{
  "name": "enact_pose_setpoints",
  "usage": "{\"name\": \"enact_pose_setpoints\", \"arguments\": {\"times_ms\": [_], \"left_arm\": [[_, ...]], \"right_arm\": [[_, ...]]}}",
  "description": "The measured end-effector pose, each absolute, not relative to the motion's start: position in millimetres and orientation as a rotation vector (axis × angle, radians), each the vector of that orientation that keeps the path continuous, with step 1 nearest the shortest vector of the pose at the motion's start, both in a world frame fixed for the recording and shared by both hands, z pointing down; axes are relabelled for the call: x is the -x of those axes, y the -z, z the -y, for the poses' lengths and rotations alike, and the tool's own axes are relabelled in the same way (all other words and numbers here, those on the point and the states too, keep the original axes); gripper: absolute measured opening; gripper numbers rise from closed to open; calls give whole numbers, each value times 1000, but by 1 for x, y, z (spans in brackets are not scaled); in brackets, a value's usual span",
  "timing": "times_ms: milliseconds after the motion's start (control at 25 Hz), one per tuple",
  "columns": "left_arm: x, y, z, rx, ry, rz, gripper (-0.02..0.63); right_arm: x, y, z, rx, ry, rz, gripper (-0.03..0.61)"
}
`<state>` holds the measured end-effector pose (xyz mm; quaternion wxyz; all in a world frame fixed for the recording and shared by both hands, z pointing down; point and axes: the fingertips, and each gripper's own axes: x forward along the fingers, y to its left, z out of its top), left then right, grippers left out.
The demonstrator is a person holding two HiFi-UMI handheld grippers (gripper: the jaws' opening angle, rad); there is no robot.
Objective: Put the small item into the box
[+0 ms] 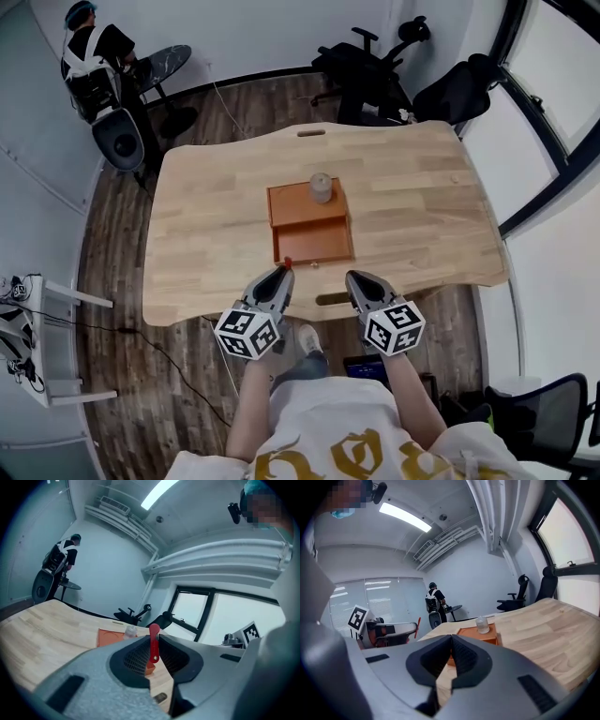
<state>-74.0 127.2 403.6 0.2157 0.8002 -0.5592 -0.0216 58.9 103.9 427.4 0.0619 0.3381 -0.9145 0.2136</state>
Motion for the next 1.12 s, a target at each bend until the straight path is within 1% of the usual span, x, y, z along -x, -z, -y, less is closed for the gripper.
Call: {"name": "enact_pose_setpoints", "arguments": {"times_ms": [160, 320, 440, 720, 960, 1120], "left_arm": [[100, -409, -83, -2211, 75, 1533, 55], [112, -416, -49, -2241, 57, 1475, 55], [119, -418, -30, -2260, 45, 1442, 55], [119, -417, 0, -2297, 35, 1387, 55], [134, -414, 19, -2283, 60, 1414, 55], [129, -416, 29, -2297, 45, 1398, 55]], "right_arm": [[-37, -436, -66, -1037, -630, 2722, 11], [-25, -440, -41, -1095, -490, 2662, 11], [-15, -441, -26, -1129, -501, 2656, 12], [-20, -443, -4, -1221, -513, 2618, 12], [-19, -439, 19, -1253, -514, 2624, 12], [-19, -438, 33, -1260, -511, 2626, 12]]}}
